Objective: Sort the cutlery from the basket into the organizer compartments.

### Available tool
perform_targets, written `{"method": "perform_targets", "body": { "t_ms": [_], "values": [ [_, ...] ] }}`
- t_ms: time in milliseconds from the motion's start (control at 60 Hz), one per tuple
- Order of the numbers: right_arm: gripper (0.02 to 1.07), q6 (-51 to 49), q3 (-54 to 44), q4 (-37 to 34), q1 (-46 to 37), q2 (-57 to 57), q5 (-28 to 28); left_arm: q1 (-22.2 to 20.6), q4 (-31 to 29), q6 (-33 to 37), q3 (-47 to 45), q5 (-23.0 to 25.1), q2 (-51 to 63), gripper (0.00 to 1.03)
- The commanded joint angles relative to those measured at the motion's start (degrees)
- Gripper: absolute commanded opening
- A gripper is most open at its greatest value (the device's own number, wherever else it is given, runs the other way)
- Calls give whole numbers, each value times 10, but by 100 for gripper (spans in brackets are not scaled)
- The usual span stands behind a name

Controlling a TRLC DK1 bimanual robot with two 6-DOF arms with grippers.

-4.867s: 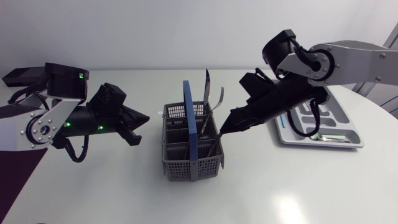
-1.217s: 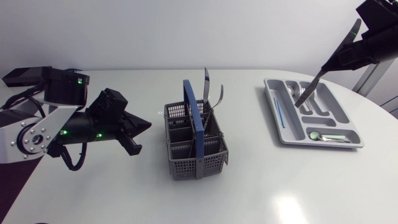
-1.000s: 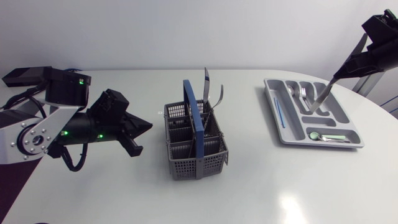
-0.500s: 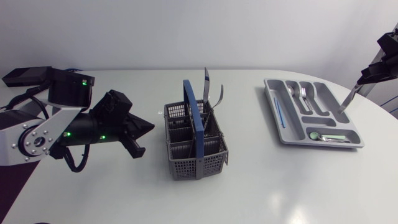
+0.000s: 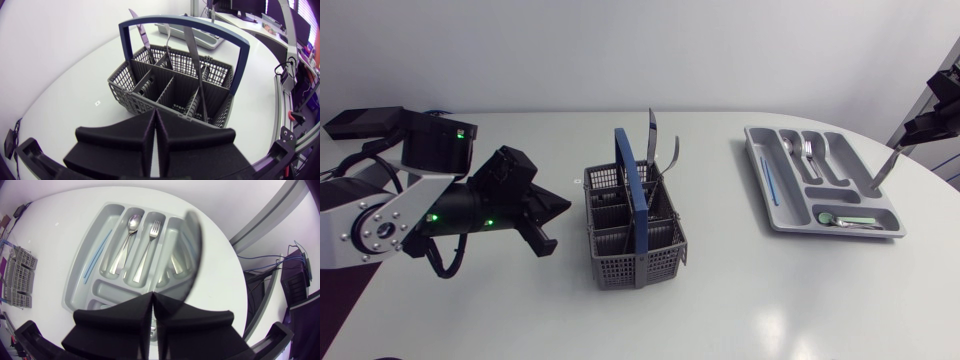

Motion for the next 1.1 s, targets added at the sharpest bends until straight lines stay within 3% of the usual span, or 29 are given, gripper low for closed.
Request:
{"method": "perform_targets", "body": {
  "t_ms": [0, 700, 1083],
  "values": [
    [8, -15, 20, -4, -3, 18, 4, -7, -5, 7, 17, -5, -1, 4],
    [8, -2, 81, -17, 30, 99, 55, -15, -9, 6, 25, -20, 7, 4],
    [8, 32, 181, -66, 40, 183, 80, -7, -8, 9, 21, -20, 7, 4]
  ]
}}
